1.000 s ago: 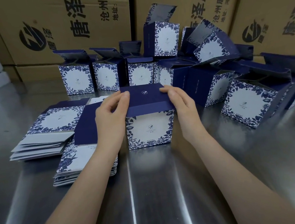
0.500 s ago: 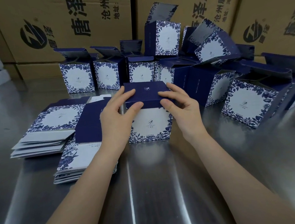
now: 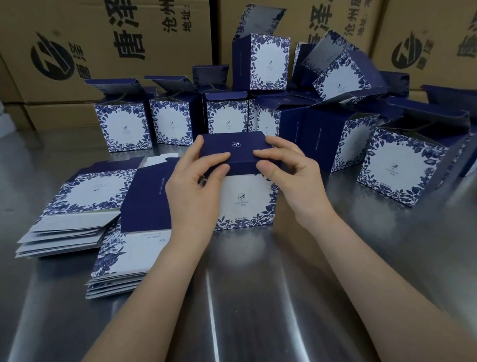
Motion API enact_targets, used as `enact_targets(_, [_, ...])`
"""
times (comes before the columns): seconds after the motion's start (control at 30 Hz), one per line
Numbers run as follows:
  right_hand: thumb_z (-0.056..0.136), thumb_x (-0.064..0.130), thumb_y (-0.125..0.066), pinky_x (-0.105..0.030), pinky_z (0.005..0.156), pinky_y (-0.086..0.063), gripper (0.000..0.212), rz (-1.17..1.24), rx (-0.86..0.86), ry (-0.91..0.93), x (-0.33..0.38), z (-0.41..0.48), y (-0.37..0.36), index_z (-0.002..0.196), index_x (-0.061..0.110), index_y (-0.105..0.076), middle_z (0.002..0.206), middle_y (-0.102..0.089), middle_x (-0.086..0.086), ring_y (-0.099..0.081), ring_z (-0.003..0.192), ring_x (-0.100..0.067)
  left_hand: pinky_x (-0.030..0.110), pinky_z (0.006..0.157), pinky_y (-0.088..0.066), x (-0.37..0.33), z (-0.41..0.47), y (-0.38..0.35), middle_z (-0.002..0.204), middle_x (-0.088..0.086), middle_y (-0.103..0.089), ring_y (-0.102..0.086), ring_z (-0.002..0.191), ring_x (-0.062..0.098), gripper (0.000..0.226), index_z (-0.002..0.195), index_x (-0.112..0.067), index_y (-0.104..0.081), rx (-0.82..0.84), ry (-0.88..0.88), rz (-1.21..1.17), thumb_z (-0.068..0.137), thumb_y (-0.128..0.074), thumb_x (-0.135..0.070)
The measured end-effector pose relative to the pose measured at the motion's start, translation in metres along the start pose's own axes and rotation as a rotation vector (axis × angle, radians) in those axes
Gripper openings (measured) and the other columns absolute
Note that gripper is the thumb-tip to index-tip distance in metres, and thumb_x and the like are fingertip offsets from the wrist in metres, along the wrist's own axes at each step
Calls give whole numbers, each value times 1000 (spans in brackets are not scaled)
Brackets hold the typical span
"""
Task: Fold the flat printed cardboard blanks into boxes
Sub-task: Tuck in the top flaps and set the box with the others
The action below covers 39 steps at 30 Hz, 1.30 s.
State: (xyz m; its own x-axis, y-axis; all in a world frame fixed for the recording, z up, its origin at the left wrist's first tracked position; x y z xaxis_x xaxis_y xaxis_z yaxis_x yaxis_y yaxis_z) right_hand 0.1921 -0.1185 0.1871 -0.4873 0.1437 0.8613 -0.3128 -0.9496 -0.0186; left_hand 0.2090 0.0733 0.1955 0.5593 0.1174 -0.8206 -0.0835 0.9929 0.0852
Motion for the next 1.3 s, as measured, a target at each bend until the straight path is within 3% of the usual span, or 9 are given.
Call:
enact_targets(0.1, [83,6,-74,-47,106,-45,29,25,24,-18,-3,0,0,94,33,-76,133,-54,8,-50,130,-14,1,85,-37,-4,0,0,133,-5,-59,-51,111,-14,26,100,-28,-72,6,-34,9,89,-68,-5])
enact_targets(0.17, [84,4,-73,-36,95,-51,28,39,14,-25,-2,0,0,90,31,-76,132,-55,7,-51,128,-18,3,83,-38,-4,2,0,125,-4,-64,-55,110,-5,24,96,-28,-72,1,-40,24,88,-69,-5])
enact_targets(0.23, [84,2,-72,-23,82,-51,27,35,-5,-19,-1,1,0,86,29,-76,129,-57,7,-53,126,-22,5,80,-39,-4,3,1,117,-5,-67,-57,106,-2,23,93,-27,-73,-9,-44,33,88,-70,-6])
enact_targets(0.37, [84,2,-71,-18,77,-50,25,20,-10,-5,1,2,1,86,27,-76,126,-57,8,-54,124,-22,6,80,-39,-4,3,1,109,-5,-69,-58,100,-6,20,90,-24,-74,-26,-39,27,87,-71,-5])
enact_targets(0.57, [88,5,-68,-24,87,-49,29,119,60,-36,-6,3,1,89,31,-78,132,-58,6,-53,128,-20,6,81,-45,12,7,7,104,-12,-72,-65,99,-5,17,82,-21,-75,-15,107,-167,82,-75,-4])
enact_targets(0.73, [86,5,-70,-28,93,-50,32,68,20,-9,-4,5,3,82,35,-79,129,-59,5,-53,127,-18,4,79,-43,8,7,7,96,-14,-72,-65,94,-6,23,74,-24,-73,-41,102,-148,81,-74,-2])
enact_targets(0.83, [87,5,-70,-25,88,-50,30,31,12,7,1,3,3,85,33,-77,129,-59,3,-54,126,-18,6,79,-44,4,6,6,96,-13,-71,-64,93,-6,24,75,-25,-71,-37,69,-109,83,-73,-2])
enact_targets(0.97, [86,8,-72,-28,93,-50,26,-112,15,64,11,-1,-3,90,34,-74,129,-55,7,-49,128,-15,22,88,-44,-8,2,-1,102,-11,-65,-59,107,10,18,87,-25,-71,0,-51,56,89,-68,-8])
enact_targets(1.3, [79,8,-78,-25,88,-37,28,-184,-81,79,17,-1,-11,78,34,-71,109,-62,8,-54,117,-20,25,87,-42,-7,3,-10,101,-11,-57,-53,111,21,12,87,-26,-73,-14,-6,77,86,-73,-14])
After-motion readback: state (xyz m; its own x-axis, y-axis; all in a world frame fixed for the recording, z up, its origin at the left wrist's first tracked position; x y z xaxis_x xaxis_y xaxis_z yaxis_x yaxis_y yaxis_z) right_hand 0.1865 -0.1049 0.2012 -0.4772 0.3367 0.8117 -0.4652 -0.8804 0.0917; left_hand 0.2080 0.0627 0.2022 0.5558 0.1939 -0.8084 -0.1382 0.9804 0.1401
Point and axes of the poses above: each hand's wrist, its own z-axis towards the middle knuckle, its own y-axis out of the back of the hand, x = y × z, the point moved 10 cm from there along z, towards the middle knuckle
